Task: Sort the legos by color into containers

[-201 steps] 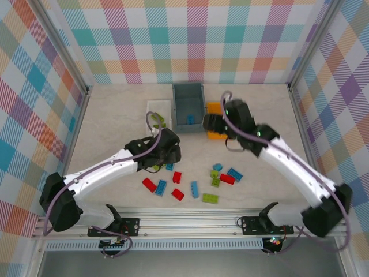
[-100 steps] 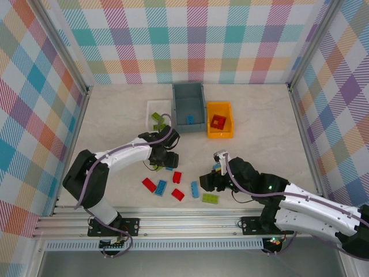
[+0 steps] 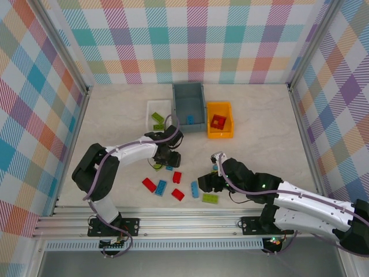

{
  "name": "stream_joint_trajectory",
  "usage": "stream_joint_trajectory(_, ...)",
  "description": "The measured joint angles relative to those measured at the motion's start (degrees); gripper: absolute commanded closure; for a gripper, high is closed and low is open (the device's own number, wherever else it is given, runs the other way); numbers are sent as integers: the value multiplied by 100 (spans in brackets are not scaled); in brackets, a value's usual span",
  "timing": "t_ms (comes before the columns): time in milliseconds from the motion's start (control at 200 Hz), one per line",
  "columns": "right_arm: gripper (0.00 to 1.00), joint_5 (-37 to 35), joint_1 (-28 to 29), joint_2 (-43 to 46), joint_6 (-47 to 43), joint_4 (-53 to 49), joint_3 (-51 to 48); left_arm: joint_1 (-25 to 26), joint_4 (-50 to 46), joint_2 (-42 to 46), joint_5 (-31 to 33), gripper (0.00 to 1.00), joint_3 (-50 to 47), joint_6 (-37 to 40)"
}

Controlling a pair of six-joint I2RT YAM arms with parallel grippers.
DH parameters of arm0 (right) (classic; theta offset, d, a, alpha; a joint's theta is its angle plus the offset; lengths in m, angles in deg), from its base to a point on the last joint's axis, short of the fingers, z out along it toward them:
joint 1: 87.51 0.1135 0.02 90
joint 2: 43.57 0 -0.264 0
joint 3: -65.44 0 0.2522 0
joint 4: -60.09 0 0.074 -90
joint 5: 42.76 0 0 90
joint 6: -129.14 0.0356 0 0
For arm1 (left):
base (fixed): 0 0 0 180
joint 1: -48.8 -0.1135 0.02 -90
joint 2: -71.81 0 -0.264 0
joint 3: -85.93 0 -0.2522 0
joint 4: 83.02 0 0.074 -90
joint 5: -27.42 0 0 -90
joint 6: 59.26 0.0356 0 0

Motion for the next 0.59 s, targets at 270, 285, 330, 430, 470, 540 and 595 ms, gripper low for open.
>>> stream_joint_trajectory(270,28,-365,0,11,55,26,39,22,79,127,76,68,68,-129)
stream_joint_trajectory(285,28,-424,0,13,59,13,57,22,46,160,92,68,111,-146)
stream_joint_trajectory(330,28,-595,-17,15,61,-11,125,33,-35,234,144,68,260,-181)
stream_joint_trajectory(430,28,-852,-234,-2,57,0,343,55,-232,334,273,68,922,-278)
stream_joint_trajectory(470,28,-920,-391,-42,50,55,446,55,-273,334,323,68,1235,-299)
stream_joint_trajectory(540,28,-953,-730,-203,17,243,627,55,-348,304,446,68,1808,-317)
stream_joint_trajectory(595,29,-938,-1003,-411,11,398,767,55,-466,175,573,69,2319,-330)
